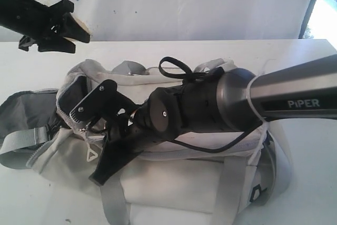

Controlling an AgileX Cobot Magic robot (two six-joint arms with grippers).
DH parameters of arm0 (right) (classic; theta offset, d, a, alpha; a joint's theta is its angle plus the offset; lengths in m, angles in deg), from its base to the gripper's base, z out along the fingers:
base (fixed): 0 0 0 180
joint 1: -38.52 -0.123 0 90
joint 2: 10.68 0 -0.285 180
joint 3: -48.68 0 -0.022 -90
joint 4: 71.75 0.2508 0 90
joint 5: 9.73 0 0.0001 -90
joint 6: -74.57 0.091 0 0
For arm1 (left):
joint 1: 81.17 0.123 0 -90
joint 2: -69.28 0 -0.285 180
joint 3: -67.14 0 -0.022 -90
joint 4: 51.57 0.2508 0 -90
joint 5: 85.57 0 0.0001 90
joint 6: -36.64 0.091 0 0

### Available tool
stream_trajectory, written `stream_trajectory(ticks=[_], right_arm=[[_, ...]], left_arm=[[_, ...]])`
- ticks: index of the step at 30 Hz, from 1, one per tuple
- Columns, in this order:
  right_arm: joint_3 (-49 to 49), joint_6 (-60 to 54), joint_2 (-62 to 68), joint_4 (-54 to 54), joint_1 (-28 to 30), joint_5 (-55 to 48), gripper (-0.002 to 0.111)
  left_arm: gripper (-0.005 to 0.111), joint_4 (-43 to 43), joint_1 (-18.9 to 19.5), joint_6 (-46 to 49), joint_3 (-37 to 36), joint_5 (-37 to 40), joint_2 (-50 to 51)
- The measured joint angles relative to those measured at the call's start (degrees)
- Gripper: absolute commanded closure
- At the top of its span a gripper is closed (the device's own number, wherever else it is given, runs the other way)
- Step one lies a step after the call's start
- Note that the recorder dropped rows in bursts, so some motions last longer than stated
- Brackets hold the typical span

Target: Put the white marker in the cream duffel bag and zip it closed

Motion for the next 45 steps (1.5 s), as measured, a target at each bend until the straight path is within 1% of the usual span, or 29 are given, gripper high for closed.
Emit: stream_trajectory(ticks=[2, 5, 8, 9, 10, 11, 13, 14, 18, 21, 25, 28, 30, 32, 34, 40, 45], right_arm=[[0.0, 1.4, 0.0, 0.0, 0.6, 0.4, 0.092], [0.7, 2.0, 0.0, 0.0, 1.9, 0.6, 0.082], [1.8, 2.4, 0.0, 0.0, 2.5, 0.7, 0.081], [1.9, 2.4, 0.0, 0.0, 2.5, 0.7, 0.081], [1.9, 2.4, 0.0, 0.0, 2.5, 0.6, 0.081], [1.9, 2.4, 0.0, 0.0, 2.5, 0.3, 0.081], [1.9, 2.4, 0.0, 0.0, 2.5, 0.2, 0.081], [1.9, 2.4, 0.0, 0.0, 2.5, 0.1, 0.081], [1.9, 2.4, 0.0, 0.0, 2.5, -0.1, 0.081], [1.9, 2.4, 0.0, 0.0, 2.5, -0.1, 0.081], [1.9, 2.4, 0.0, 0.0, 2.5, -0.1, 0.082], [1.9, 2.4, 0.0, 0.0, 2.5, -0.1, 0.082], [1.9, 2.4, 0.0, 0.0, 2.5, -0.1, 0.082], [1.9, 2.4, 0.0, 0.0, 2.5, 0.0, 0.082], [1.9, 2.4, 0.0, 0.0, 2.5, 0.1, 0.082], [1.9, 2.4, 0.0, 0.0, 2.5, 0.2, 0.082], [1.9, 2.4, 0.0, 0.0, 2.5, 0.2, 0.082]], left_arm=[[0.058, 3.5, 0.0, -2.9, 0.0, 3.7, -1.4], [0.058, 5.2, 0.1, -4.8, 0.0, 8.7, -2.9], [0.058, 5.5, -1.2, -5.7, -0.1, 10.1, -4.7], [0.058, 6.5, -2.2, -6.8, -0.3, 10.2, -5.2], [0.058, 7.9, -2.8, -7.9, -0.3, 10.3, -5.3], [0.058, 11.8, -4.1, -10.4, -0.3, 10.5, -5.3], [0.058, 17.1, -5.3, -13.8, -0.7, 10.5, -5.3], [0.058, 17.6, -5.6, -14.3, -1.0, 10.5, -5.3], [0.058, 18.7, -7.7, -17.2, -6.1, 10.2, -5.3], [0.058, 17.0, -8.4, -17.7, -9.4, 4.7, -5.3], [0.058, 14.6, -8.4, -16.2, -12.9, -5.2, -5.3], [0.058, 13.0, -8.4, -15.2, -14.2, -9.3, -5.3], [0.058, 9.8, -8.4, -12.6, -14.5, -11.8, -4.7], [0.058, 6.0, -8.4, -10.0, -14.7, -12.8, -3.4], [0.058, 4.3, -8.4, -8.7, -14.7, -13.2, -2.0], [0.058, 4.9, -8.4, -7.2, -14.8, -14.0, 0.9], [0.058, 4.9, -8.4, -4.8, -14.8, -16.0, 0.9]])
